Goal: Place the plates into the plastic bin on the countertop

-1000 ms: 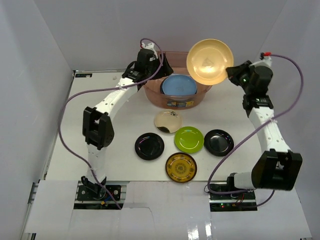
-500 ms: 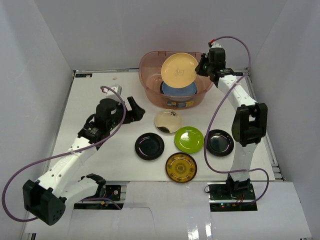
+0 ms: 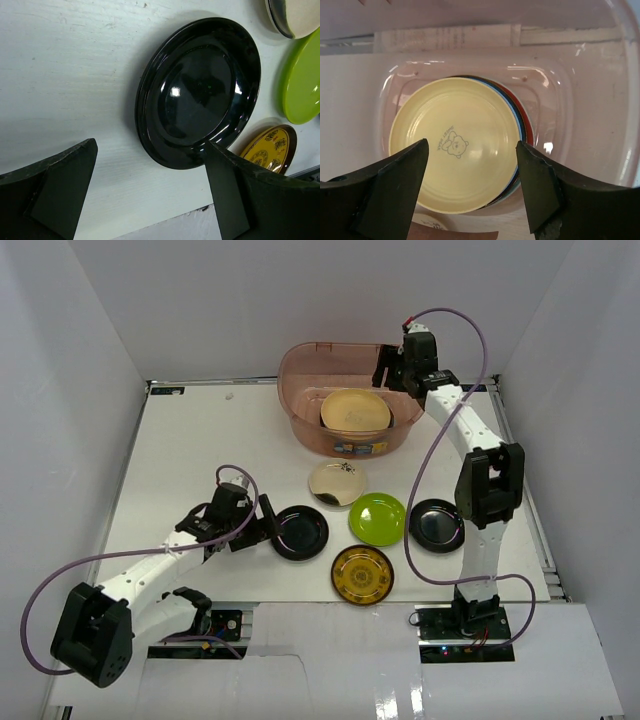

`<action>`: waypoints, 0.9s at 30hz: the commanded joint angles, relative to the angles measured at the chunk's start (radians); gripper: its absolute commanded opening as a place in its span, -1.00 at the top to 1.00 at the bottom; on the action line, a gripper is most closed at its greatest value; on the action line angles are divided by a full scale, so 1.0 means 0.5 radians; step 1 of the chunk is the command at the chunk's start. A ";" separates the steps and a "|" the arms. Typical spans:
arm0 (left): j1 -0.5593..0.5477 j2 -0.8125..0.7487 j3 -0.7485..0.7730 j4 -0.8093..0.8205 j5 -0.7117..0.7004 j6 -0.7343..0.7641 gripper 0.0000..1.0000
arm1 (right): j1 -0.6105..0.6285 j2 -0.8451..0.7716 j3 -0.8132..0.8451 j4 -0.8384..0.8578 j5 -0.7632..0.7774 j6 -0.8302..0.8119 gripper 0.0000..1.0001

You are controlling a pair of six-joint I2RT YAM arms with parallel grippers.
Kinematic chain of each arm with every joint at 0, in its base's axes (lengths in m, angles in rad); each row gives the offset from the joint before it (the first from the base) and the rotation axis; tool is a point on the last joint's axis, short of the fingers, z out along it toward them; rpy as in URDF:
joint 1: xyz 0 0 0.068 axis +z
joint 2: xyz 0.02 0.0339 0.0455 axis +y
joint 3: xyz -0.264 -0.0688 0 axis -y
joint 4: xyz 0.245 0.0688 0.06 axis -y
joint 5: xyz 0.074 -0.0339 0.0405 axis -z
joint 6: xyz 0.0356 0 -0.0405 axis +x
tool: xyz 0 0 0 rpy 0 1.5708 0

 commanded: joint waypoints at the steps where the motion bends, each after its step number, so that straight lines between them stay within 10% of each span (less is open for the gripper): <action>1: 0.011 0.057 -0.058 0.144 0.117 -0.053 -0.96 | -0.003 -0.369 -0.070 0.027 -0.003 -0.062 -0.54; 4: 0.011 0.100 -0.125 0.236 0.126 -0.059 -0.90 | -0.006 -0.793 -0.631 0.211 -0.033 -0.056 -0.45; 7: 0.011 0.131 -0.202 0.368 0.142 -0.099 -0.78 | -0.015 -1.283 -1.346 0.386 -0.043 0.030 -0.01; 9: 0.011 0.167 -0.242 0.469 0.160 -0.129 -0.68 | -0.018 -1.664 -1.884 0.454 0.000 0.140 0.66; 12: 0.011 0.211 -0.251 0.573 0.194 -0.142 -0.54 | -0.027 -2.179 -2.465 0.466 0.098 0.285 0.85; 15: 0.011 0.263 -0.251 0.653 0.182 -0.120 -0.27 | -0.061 -2.615 -2.731 0.298 0.187 0.425 0.69; 17: 0.014 0.318 -0.236 0.662 0.151 -0.093 0.02 | -0.079 -2.814 -2.851 0.115 0.239 0.475 0.12; 21: 0.014 0.370 -0.175 0.619 0.083 -0.047 1.00 | -0.128 -2.972 -2.931 -0.159 0.598 0.610 -0.22; 27: 0.014 0.217 -0.159 0.546 0.105 -0.025 1.00 | -0.352 -3.012 -3.059 -0.178 0.660 0.644 -0.61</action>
